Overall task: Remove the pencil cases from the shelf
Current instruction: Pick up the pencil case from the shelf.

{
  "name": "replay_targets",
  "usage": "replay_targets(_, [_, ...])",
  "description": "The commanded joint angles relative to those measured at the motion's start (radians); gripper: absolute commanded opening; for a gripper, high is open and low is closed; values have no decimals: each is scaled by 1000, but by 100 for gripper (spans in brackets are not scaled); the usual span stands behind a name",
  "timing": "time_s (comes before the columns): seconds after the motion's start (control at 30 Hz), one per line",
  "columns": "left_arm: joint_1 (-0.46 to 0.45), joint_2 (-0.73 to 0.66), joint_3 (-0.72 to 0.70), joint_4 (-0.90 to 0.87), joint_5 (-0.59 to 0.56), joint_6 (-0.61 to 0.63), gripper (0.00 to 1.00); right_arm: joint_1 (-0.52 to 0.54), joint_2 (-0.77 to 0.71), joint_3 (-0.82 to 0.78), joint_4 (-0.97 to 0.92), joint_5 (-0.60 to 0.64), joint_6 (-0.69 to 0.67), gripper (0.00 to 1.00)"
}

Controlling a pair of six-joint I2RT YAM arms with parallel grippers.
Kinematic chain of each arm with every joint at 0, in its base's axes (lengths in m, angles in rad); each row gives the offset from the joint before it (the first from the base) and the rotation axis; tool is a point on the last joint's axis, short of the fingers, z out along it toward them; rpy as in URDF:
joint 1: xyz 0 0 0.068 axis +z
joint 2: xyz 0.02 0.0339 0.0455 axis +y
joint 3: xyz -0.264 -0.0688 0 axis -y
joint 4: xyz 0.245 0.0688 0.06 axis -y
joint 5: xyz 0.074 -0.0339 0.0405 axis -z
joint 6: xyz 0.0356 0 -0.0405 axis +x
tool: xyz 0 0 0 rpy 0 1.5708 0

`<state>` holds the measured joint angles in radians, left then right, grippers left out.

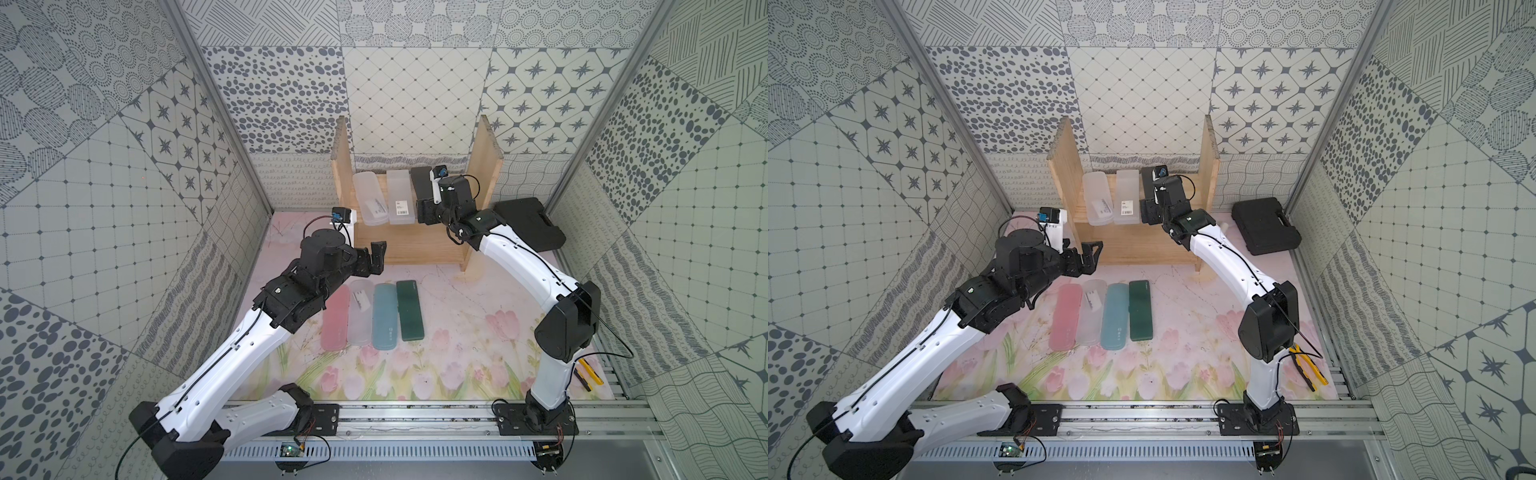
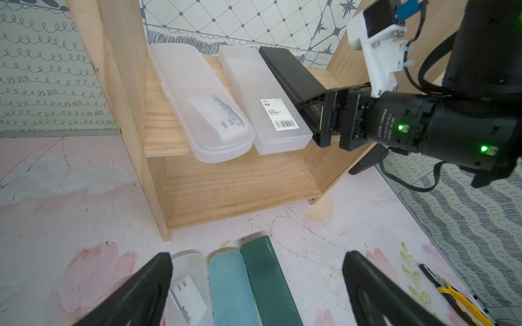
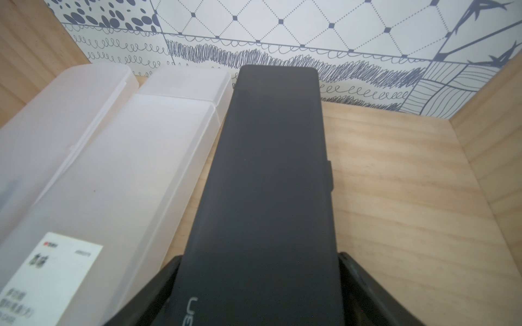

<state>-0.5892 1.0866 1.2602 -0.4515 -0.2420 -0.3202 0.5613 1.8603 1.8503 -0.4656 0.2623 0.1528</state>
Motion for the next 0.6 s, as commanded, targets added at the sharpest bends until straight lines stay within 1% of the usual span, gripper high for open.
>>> replay_targets(0.0, [2, -30, -32, 63, 11, -9, 99, 0, -6, 3, 10, 32, 2, 79])
replay_targets(0.1, [1, -51, -64, 65, 18, -24, 99, 0, -29, -12, 10, 34, 5, 73])
replay_targets(0.3, [2, -87, -127, 48, 18, -45, 99, 2, -115, -76, 26, 19, 16, 72])
replay_targets(0.43, [3, -121, -190, 49, 32, -68, 99, 12, -219, -170, 38, 18, 22, 71])
replay_targets(0.57, [3, -150, -257, 66, 44, -91, 99, 23, -359, -296, 44, 6, 45, 71])
